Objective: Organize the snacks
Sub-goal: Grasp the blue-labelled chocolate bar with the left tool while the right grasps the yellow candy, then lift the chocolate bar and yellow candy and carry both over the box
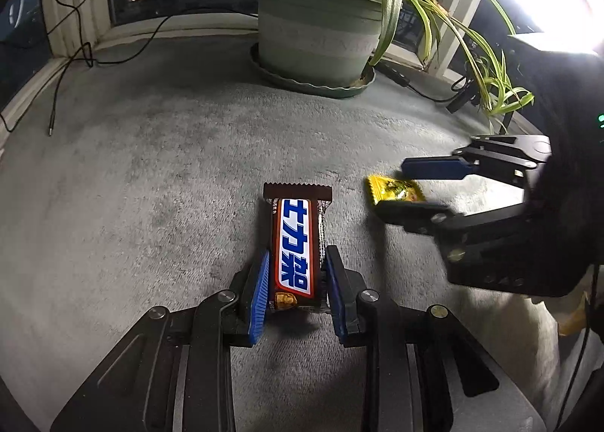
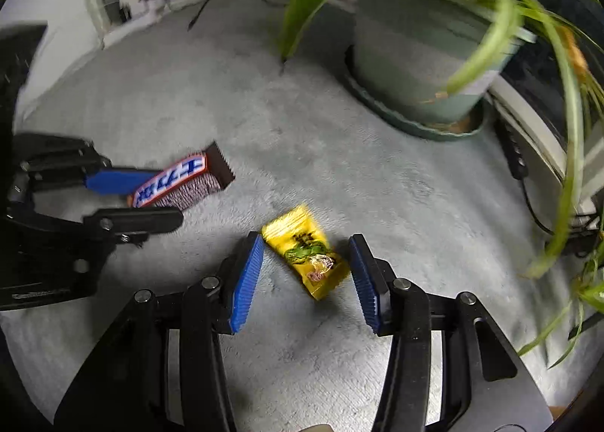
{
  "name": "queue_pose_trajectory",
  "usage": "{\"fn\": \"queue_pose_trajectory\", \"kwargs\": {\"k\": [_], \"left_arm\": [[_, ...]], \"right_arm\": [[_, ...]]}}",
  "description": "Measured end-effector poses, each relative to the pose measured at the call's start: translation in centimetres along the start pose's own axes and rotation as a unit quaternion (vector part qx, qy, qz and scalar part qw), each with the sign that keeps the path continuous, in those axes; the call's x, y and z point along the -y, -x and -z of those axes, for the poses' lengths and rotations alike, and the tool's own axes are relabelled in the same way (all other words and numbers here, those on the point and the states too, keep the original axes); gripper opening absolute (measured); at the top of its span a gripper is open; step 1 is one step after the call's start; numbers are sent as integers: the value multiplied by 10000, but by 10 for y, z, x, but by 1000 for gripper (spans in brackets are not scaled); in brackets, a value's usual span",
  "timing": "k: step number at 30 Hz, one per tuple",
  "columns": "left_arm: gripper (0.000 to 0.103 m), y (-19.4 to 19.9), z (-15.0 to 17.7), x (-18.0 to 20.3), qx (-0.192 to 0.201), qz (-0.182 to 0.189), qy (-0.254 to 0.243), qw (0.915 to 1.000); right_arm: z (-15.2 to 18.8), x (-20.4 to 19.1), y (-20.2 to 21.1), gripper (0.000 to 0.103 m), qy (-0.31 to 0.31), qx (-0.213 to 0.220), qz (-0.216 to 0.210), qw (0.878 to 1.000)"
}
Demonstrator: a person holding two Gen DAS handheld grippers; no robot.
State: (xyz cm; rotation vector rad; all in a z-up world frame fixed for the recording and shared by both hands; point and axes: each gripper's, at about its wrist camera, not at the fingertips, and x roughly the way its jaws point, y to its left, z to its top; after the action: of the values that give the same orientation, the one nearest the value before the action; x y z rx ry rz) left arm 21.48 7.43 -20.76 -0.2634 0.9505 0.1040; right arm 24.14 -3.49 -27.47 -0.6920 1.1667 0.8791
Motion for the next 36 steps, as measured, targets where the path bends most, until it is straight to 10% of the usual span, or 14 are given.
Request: {"fn": "queue_pose_trajectory", "kwargs": {"k": [15, 36], "left_arm": [[26, 8, 4, -9, 16, 174, 101, 9998], [26, 55, 6, 37, 414, 562, -236, 9973]], "right_arm": [[-6, -2, 0, 11, -340, -244, -53, 9991], [54, 33, 130, 11, -1828, 896, -58, 9790]]}}
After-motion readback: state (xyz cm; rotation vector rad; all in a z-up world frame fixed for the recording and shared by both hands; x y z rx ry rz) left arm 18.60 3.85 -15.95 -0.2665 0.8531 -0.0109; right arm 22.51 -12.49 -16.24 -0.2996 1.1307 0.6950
